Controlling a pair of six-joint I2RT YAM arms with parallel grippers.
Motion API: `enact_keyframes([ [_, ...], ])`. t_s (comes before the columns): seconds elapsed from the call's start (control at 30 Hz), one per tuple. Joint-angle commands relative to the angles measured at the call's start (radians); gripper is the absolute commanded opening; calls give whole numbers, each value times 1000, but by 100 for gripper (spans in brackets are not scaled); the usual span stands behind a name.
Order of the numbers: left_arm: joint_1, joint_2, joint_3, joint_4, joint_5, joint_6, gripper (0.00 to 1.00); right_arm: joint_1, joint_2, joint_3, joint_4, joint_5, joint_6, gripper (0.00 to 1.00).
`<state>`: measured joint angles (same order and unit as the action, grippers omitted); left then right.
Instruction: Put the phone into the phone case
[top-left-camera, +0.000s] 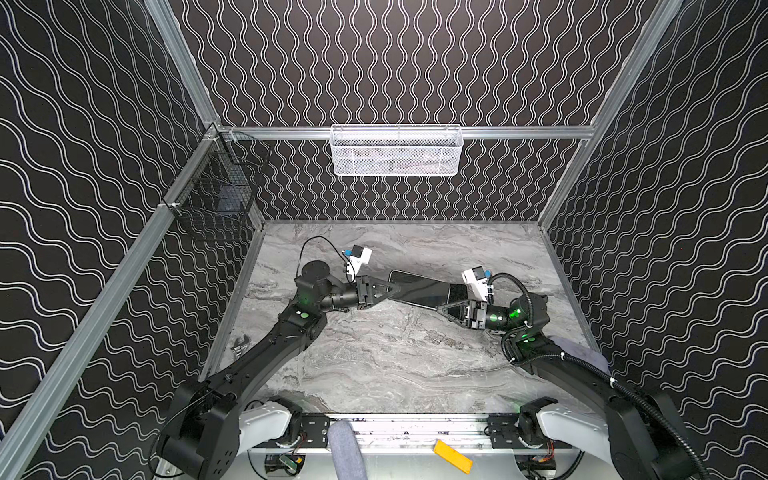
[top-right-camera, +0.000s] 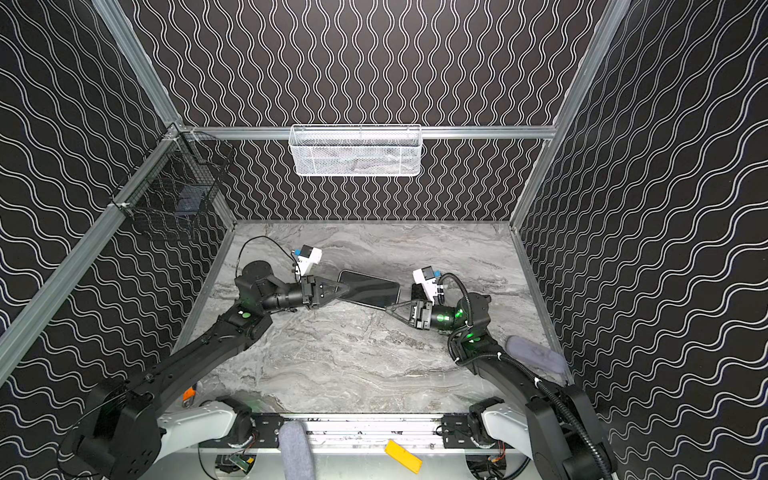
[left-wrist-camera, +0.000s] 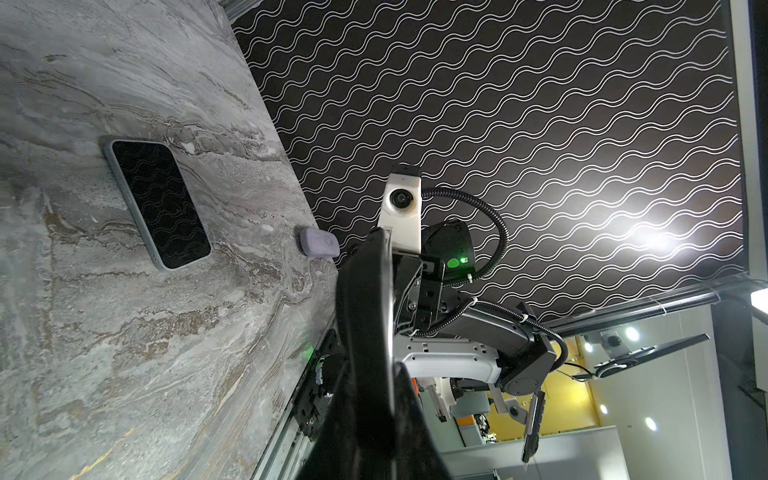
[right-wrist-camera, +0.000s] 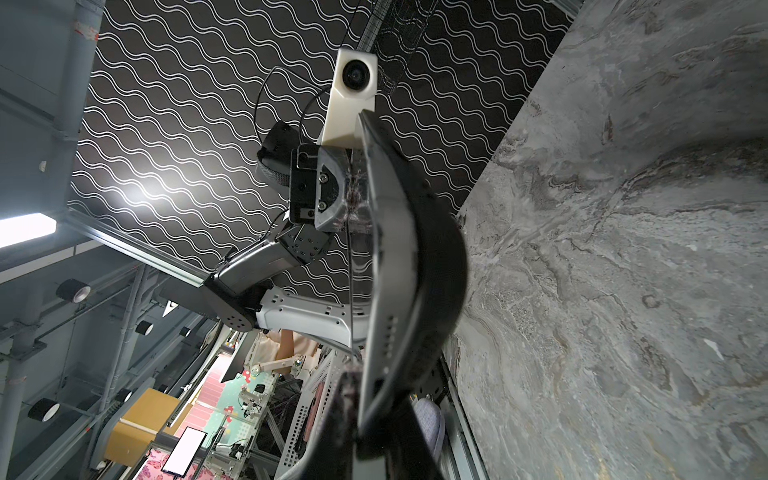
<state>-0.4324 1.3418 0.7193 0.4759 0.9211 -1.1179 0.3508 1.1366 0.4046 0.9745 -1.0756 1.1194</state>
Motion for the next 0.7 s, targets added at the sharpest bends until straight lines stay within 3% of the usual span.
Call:
enact_keyframes([
  [0.0, -1, 5, 0, 6, -10, 15, 0, 2, 1, 13, 74, 2, -17, 0],
  [0.1, -1, 5, 2, 3, -4, 20, 0, -1, -15, 19, 19, 18, -51, 4],
  [0.2, -1, 1, 9, -10, 1, 31, 0, -8, -50, 36, -85, 48, -117, 25],
  [0.33, -1, -2, 10, -35, 6, 46, 0, -22, -83, 73, -157, 63, -166, 45],
  [0.67, -1, -7, -16, -18, 14, 33, 0, -51, 9, 126, 3, 25, -78, 47],
])
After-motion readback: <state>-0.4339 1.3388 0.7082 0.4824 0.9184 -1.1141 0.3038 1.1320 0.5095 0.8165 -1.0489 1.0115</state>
